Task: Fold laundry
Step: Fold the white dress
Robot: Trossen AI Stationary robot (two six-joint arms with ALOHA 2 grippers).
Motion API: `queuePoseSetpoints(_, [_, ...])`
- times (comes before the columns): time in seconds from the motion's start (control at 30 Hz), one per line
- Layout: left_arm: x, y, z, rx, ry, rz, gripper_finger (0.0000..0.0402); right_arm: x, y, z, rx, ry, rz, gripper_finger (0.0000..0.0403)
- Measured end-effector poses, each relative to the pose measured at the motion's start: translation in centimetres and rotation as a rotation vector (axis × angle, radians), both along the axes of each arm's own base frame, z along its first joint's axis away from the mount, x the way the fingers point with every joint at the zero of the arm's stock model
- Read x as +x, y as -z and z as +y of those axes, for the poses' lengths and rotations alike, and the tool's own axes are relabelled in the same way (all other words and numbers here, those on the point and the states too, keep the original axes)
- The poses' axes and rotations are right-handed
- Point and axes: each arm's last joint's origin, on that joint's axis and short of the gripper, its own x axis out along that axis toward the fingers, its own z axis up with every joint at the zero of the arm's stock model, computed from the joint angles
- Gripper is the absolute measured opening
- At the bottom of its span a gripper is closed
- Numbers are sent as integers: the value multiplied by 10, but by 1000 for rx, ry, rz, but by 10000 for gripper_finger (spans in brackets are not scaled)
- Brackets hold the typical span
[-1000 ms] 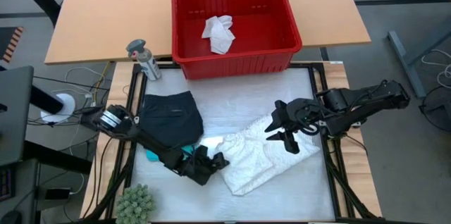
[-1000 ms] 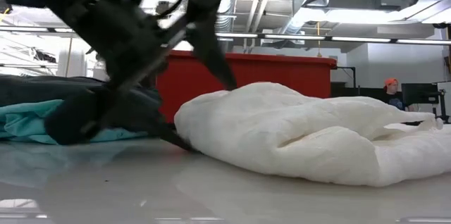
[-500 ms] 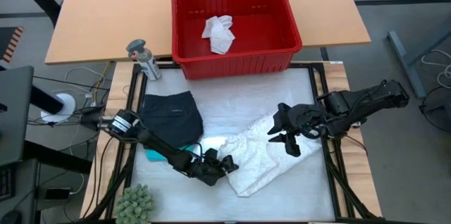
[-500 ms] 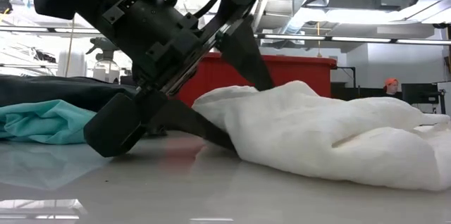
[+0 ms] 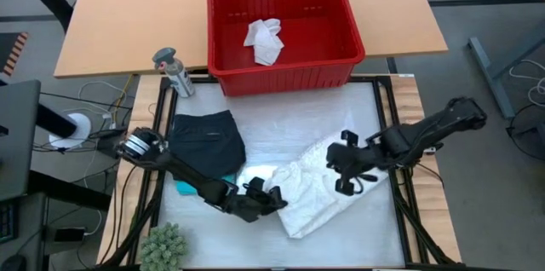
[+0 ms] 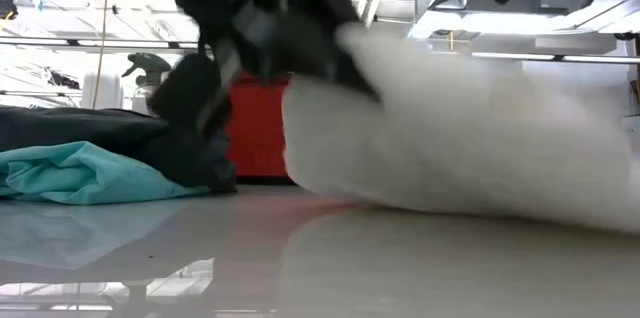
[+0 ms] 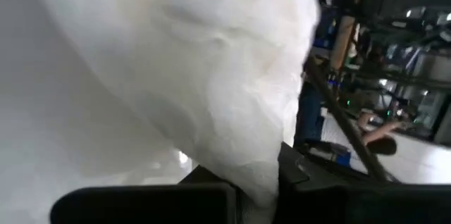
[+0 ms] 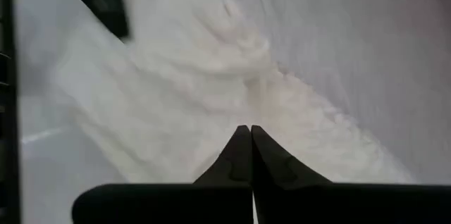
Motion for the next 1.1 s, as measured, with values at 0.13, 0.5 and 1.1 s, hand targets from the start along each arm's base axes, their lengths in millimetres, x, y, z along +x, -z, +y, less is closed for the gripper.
queuePoseSetpoints(0.13, [-14,-26,1,46,25,21,10,16,19,7,-39,-14,75,16])
queuePoseSetpoints(0.5, [-60,-71,13,115,30,175,11,77,69,32,-24,-173,50,16])
queuePoseSetpoints(1.1, [-88,-100,23,66,15,195,11,154,162,9,105,-221,24,16])
